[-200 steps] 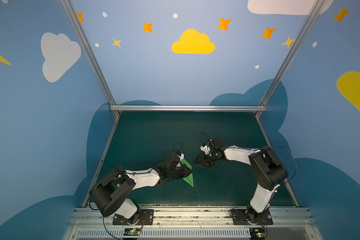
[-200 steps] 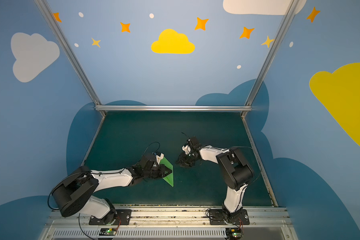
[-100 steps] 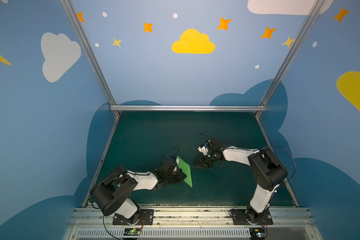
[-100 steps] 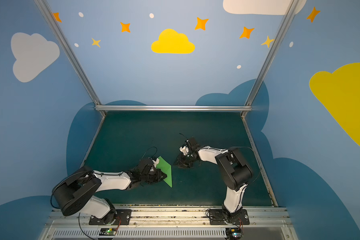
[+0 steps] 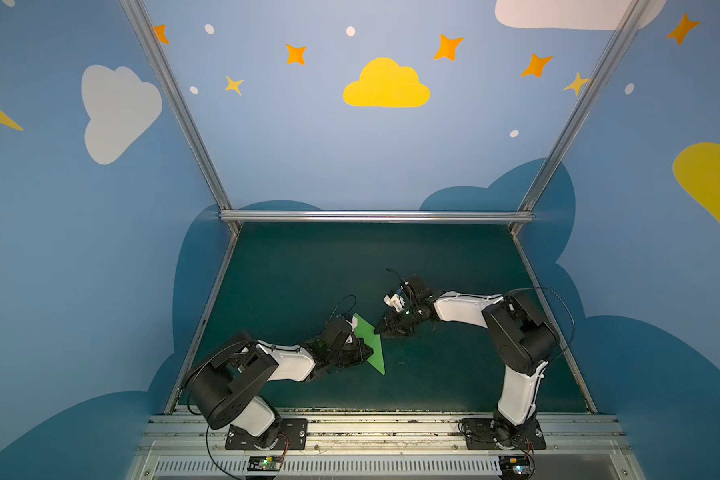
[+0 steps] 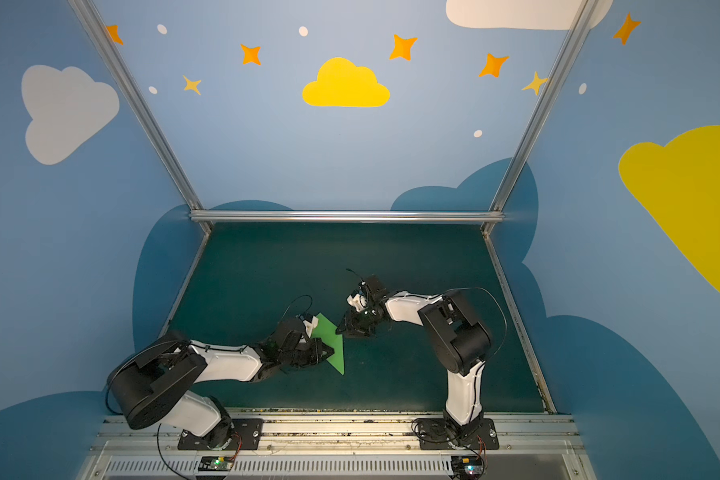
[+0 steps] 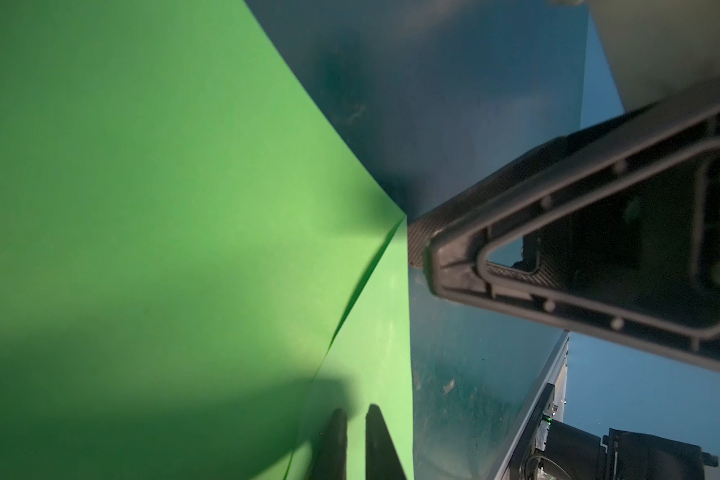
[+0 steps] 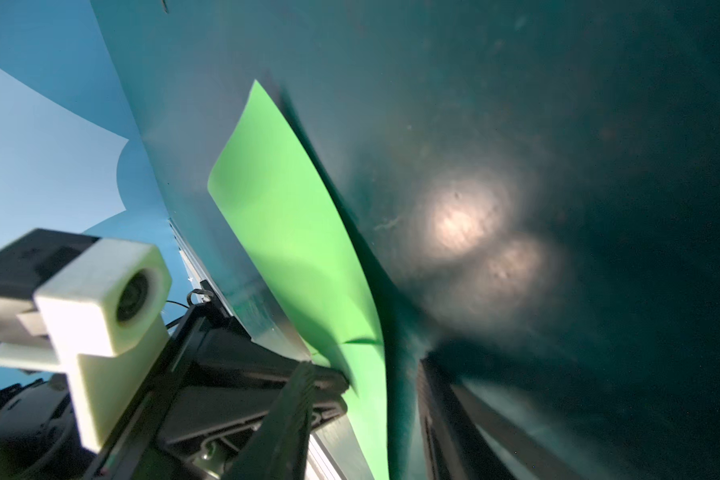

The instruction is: Fold a paper plane with a square sheet of paper (fold left side to right side)

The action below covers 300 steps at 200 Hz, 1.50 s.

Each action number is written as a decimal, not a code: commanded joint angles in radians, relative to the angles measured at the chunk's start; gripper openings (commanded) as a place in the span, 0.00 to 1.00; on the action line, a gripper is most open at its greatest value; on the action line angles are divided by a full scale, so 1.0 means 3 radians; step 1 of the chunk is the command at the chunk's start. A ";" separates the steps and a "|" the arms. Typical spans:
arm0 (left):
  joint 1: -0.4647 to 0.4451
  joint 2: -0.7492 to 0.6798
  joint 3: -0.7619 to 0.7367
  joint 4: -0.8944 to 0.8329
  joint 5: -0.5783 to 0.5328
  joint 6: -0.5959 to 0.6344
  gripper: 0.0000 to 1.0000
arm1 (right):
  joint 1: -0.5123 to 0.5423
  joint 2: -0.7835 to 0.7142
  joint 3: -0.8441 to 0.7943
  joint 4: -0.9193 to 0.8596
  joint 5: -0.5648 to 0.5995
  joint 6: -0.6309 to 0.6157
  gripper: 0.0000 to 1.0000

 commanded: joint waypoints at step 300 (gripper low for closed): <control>-0.0934 -0.0125 0.1056 -0.1272 -0.0946 0.1130 0.53 | 0.0294 -0.1726 -0.0723 -0.1061 0.2763 0.2165 0.00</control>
